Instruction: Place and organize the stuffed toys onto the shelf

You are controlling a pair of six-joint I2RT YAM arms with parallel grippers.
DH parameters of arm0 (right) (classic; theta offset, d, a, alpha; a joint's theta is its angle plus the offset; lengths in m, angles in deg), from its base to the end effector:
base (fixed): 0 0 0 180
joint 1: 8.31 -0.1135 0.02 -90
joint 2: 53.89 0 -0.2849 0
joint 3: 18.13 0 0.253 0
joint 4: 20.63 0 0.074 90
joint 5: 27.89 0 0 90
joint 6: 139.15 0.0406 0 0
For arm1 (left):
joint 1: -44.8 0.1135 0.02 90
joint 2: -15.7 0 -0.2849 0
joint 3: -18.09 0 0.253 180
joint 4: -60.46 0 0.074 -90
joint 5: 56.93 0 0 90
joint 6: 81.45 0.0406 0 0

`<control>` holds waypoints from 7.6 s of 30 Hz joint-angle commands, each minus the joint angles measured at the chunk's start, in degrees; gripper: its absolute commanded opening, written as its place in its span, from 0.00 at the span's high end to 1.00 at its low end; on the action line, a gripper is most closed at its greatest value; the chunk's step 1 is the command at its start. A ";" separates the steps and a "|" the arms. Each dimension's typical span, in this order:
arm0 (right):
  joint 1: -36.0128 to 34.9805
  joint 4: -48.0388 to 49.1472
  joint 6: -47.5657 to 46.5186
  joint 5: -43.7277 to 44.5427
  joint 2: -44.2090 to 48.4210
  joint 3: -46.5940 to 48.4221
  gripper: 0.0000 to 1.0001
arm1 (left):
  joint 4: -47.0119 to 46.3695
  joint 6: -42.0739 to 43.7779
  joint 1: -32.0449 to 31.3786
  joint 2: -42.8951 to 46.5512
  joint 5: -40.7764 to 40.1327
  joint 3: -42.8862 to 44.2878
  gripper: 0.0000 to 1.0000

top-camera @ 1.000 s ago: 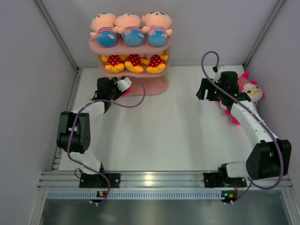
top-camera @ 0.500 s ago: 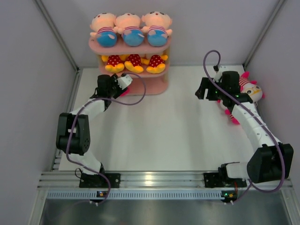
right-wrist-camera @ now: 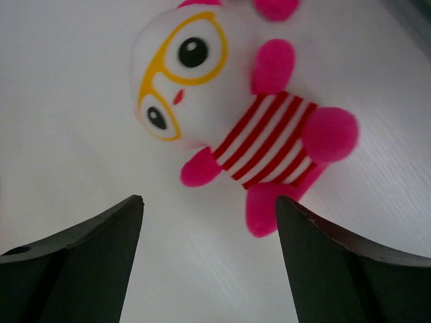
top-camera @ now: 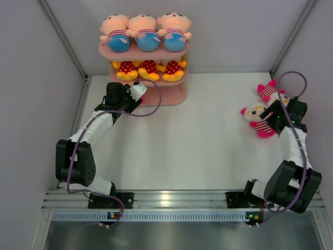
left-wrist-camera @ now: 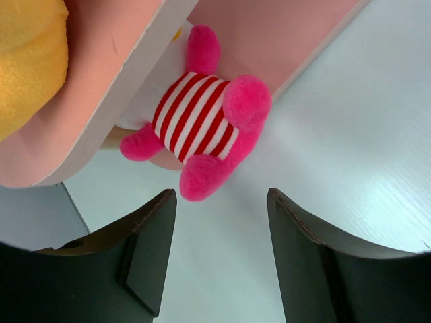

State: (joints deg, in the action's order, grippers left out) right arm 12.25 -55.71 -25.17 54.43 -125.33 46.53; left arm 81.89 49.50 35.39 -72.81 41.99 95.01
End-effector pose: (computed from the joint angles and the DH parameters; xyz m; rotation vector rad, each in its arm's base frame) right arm 0.2506 -0.0882 0.2775 0.8076 2.1539 0.1849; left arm 0.3503 -0.0644 0.2853 0.9931 1.8993 0.1551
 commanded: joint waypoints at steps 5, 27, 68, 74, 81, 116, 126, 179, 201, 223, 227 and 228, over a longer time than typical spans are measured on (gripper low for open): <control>9.67 -0.25 1.31 5.75 3.15 2.15 0.20 | 10.22 -2.63 -2.89 7.21 0.13 1.49 0.39; 11.27 20.05 2.21 -9.19 -13.64 -5.24 0.46 | 24.46 -7.90 -5.71 23.03 0.21 -3.26 0.38; -63.36 32.88 57.05 14.54 -3.97 0.65 1.00 | 33.08 -9.57 -30.05 3.71 11.37 20.82 0.20; -63.71 32.53 56.34 14.63 -1.34 0.04 1.00 | 33.16 -7.90 -30.76 1.24 10.93 22.23 0.39; -63.71 32.70 56.52 12.35 -0.63 -0.14 1.00 | 31.50 -8.87 -30.93 -1.49 8.92 25.65 0.50; -40.34 8.53 20.14 20.34 23.54 -3.30 0.25 | 24.49 44.65 -21.18 2.29 -0.31 10.46 1.00; -38.22 8.01 17.59 19.37 23.45 -4.00 0.25 | 11.64 47.73 -15.73 -2.10 5.47 7.55 1.00; -17.75 9.94 13.89 6.47 14.31 -2.51 0.21 | 12.07 40.35 -5.71 -18.28 5.31 18.80 0.50; 7.65 11.96 14.05 2.13 -4.83 7.41 0.05 | 13.39 36.66 -7.20 -4.92 5.13 13.09 0.31; 7.57 8.62 16.80 13.30 -51.78 42.05 0.09 | 24.72 21.19 -10.80 -2.11 2.50 20.82 0.30; 7.22 6.52 15.48 15.50 -54.41 43.28 0.12 | 25.08 19.70 -11.42 -1.32 3.20 20.82 0.30; 7.30 5.99 15.30 15.85 -55.03 43.80 0.22 | 25.17 19.17 -11.68 -1.31 3.37 20.82 0.30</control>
State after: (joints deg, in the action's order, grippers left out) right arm 16.82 -47.84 -9.76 68.13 -175.23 87.84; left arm 105.95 71.42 24.44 -77.27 44.14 113.59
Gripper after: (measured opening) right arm 0.848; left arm 0.693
